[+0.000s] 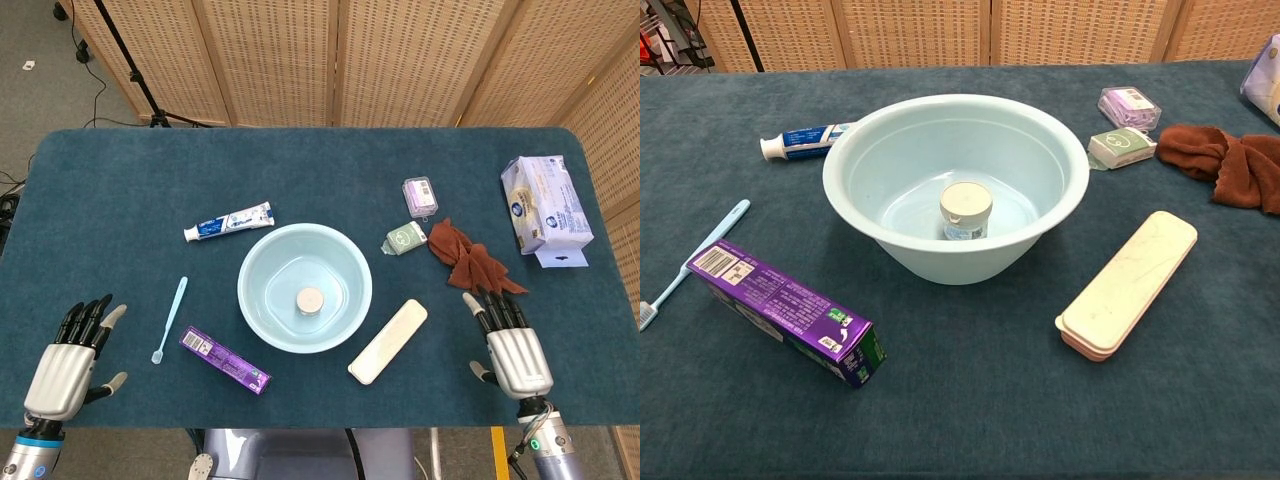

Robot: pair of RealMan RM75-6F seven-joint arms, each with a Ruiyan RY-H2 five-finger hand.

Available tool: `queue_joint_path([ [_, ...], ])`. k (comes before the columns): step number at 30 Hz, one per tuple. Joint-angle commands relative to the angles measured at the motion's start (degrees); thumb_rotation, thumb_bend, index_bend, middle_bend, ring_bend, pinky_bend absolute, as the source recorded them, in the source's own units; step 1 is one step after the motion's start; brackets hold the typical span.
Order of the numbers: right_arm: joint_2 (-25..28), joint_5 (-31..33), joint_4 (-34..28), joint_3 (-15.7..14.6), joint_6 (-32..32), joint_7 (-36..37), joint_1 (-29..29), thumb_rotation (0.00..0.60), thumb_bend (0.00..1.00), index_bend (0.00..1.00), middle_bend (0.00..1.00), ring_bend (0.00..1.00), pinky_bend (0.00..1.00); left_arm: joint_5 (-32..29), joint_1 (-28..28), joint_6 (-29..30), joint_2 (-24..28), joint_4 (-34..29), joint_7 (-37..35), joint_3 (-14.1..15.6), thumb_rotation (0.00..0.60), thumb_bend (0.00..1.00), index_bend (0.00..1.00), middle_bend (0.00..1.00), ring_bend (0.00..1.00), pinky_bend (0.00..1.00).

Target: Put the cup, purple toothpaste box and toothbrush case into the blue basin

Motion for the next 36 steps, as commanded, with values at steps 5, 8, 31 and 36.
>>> queue_joint_path([
  [5, -0.62, -2.02, 4.69, 0.80, -0.62, 3.84, -3.22, 0.600, 0.16, 0.01, 0.00, 0.00, 0.00, 0.01, -0.04, 0.00, -0.25, 0.28, 0.15, 0.02, 0.600, 0.15, 0.00, 0.00, 0.00, 0.00],
  [8, -0.66, -3.00, 5.69, 1.07, -0.31, 4.27, -4.00, 0.600, 0.16, 0.01, 0.00, 0.00, 0.00, 0.06, -0.06, -0.01, -0.32, 0.33, 0.22, 0.05, 0.600, 0.15, 0.00, 0.00, 0.00, 0.00],
  [31, -0.73, -9.89, 9.15, 4.38, 3.57, 6.09, -9.22, 0.600, 0.16, 0.01, 0.00, 0.00, 0.00, -2.34, -1.44, -3.84, -0.43, -0.53, 2.53, 0.15, 0.600, 0.15, 0.00, 0.00, 0.00, 0.00],
  [36, -0.57, -9.81, 9.03, 5.16, 3.08, 6.31, -9.66, 0.600, 0.16, 0.01, 0.00, 0.00, 0.00, -5.15, -4.45, -8.81, 2.43, -4.65, 2.70, -1.12, 0.600, 0.15, 0.05, 0.00, 0.00, 0.00],
])
